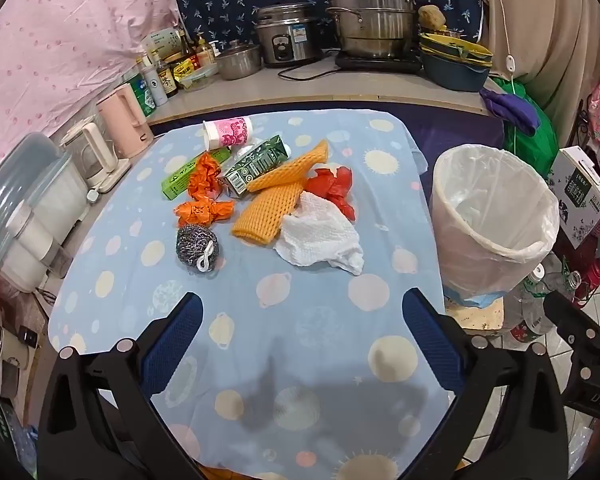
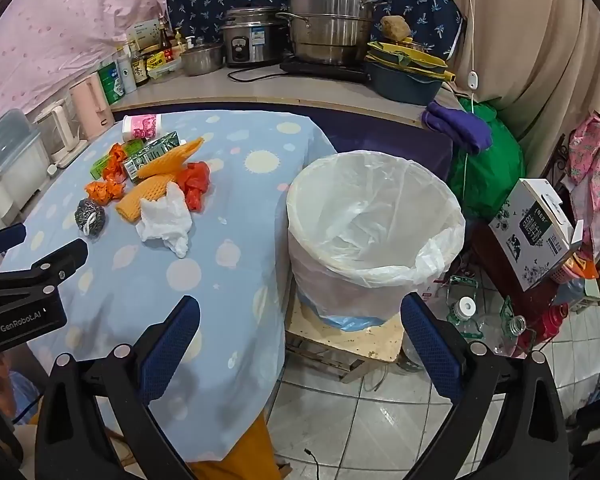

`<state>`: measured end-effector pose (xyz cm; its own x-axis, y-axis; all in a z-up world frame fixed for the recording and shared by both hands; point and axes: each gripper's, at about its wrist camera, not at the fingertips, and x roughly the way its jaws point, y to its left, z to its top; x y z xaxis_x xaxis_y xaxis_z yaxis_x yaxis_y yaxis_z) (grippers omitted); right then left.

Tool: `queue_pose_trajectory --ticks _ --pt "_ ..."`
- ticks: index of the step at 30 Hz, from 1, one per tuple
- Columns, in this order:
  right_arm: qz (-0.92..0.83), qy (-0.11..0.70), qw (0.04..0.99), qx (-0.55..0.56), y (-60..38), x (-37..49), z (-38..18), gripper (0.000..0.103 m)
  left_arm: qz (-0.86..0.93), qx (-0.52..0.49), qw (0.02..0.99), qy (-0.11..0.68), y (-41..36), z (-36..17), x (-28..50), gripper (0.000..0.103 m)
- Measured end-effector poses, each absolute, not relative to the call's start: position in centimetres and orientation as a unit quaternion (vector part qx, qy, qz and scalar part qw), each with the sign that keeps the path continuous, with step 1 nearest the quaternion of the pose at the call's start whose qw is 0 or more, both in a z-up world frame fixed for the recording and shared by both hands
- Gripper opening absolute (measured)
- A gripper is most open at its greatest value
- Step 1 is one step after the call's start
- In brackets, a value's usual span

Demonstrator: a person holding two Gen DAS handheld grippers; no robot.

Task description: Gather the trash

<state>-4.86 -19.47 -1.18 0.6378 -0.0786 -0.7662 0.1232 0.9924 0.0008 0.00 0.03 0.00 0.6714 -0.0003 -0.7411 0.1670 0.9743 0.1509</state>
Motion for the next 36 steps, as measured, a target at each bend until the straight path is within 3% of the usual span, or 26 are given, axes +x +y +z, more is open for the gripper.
queue_pose_trajectory --ticks 36 --pt "-0.056 0.422 0.904 0.023 -19.54 -4.92 -1.08 0.096 -0.048 0.105 0.906 0.406 0.04 -0.02 0.02 0.094"
